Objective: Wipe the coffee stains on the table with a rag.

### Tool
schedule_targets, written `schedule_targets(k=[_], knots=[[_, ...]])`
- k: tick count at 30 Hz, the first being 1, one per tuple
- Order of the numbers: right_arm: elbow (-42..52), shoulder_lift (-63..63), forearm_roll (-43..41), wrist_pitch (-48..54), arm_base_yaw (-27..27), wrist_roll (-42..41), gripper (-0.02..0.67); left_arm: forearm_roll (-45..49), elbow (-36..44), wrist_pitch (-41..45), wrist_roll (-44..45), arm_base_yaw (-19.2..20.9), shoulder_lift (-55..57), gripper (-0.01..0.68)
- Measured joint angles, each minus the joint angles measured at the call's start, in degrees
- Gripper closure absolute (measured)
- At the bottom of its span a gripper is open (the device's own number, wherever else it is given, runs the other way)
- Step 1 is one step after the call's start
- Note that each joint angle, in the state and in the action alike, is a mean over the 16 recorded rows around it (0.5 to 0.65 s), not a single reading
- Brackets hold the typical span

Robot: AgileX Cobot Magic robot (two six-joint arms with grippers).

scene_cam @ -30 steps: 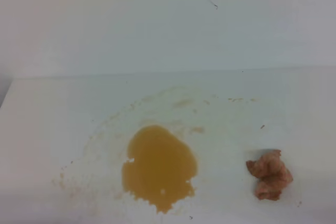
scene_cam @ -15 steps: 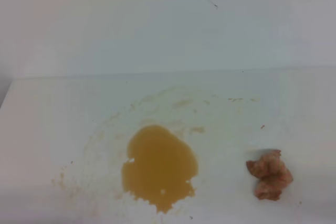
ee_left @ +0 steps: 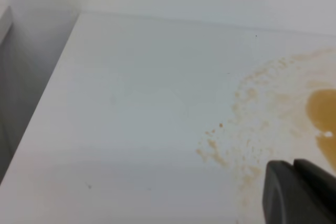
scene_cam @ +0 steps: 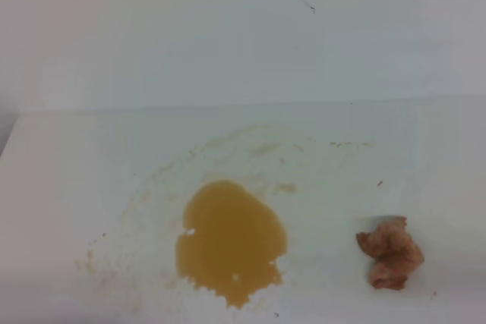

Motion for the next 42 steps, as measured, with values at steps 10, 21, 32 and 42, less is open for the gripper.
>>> schedule_targets(k=[10, 21, 32, 42], knots=[[-0.4, 0.0, 6.0, -16.3, 0.0, 1.2, 0.652, 0.0, 0.0, 0.1, 0.0, 0.0, 0.0, 0.672], [-9.2, 0.6, 11.3, -11.1, 0.0, 3.9, 0.652, 0.0, 0.0, 0.1, 0.0, 0.0, 0.0, 0.672], [-29.6, 12.4, 19.1, 22.6, 0.0, -3.7, 0.652, 0.0, 0.1, 0.0, 0.0, 0.0, -0.1, 0.674], [-41.7, 34.0, 45.9, 35.7, 0.0, -35.1, 0.652, 0.0, 0.1, 0.0, 0.0, 0.0, -0.1, 0.675]])
